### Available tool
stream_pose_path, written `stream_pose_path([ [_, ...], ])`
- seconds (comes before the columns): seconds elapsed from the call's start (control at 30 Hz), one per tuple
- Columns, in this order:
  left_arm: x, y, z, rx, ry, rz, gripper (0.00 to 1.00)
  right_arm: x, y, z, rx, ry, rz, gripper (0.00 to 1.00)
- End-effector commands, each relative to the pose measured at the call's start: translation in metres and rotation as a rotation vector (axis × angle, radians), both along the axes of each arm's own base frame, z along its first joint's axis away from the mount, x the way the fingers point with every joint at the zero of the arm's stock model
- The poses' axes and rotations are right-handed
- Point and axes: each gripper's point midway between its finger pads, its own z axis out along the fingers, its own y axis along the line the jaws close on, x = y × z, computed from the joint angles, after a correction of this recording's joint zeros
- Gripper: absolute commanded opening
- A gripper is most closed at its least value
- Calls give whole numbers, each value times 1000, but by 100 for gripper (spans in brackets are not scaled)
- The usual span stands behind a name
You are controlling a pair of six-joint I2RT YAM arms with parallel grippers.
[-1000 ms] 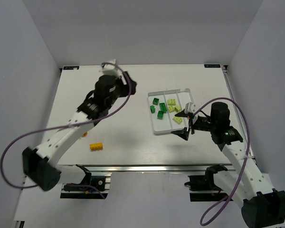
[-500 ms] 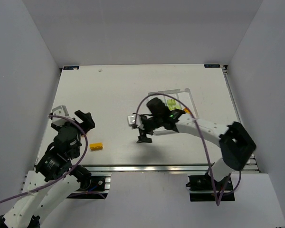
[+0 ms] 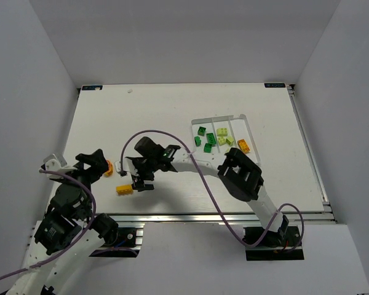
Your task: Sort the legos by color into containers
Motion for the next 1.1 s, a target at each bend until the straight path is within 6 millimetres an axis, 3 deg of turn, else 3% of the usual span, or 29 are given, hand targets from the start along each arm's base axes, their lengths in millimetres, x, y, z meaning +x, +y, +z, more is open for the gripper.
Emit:
stream_pose_path([
  [0.0,-2,3,0,-8,-14,9,92,-5,19,5,0,25,-22,88],
  [0.03,-2,3,0,-9,-14,9,92,-7,28,10,15,20,-15,88],
  [0.2,-4,4,2,-19,-28,5,92,-17,43,-8,-8,54,-6,86],
  [0.37,-4,3,1,-16,-25,0,92,-22,53,-21,-4,61,-7,76],
  [0.4,-4,3,1,-17,-26,0,92,-21,54,-22,-4,63,-15,73],
  [0.53,-4,3,1,-18,-24,3,92,-20,55,-18,6,77,-17,40],
  [0.6,-4,3,0,-18,-22,5,92,-18,49,-16,2,84,-23,31],
  [0.67,-4,4,0,-19,-23,8,91,-17,44,5,30,89,-36,22],
  [0.7,-3,3,-1,-17,-19,6,91,-14,34,3,16,102,-51,20],
  [0.73,-3,4,-1,-15,-17,8,91,-6,28,23,42,103,-76,15],
  [0.8,-2,3,-2,-9,-12,8,91,8,14,40,59,112,-120,12],
  [0.83,-2,1,-2,-8,-11,-3,91,26,-5,56,76,112,-169,10],
  [0.9,0,-1,-3,1,1,-7,91,38,-23,73,98,117,-232,8],
  [0.93,1,-3,-5,9,7,-12,91,54,-48,85,110,123,-300,8],
  [0.97,2,-5,-5,11,8,-22,91,60,-60,90,113,122,-337,5],
  [1.0,3,-7,-5,16,13,-28,91,68,-75,115,154,84,-392,2],
  [1.03,4,-8,-5,23,18,-31,91,77,-98,103,125,93,-451,0],
  [1.07,7,-11,-7,34,30,-38,91,89,-116,104,123,102,-524,0],
])
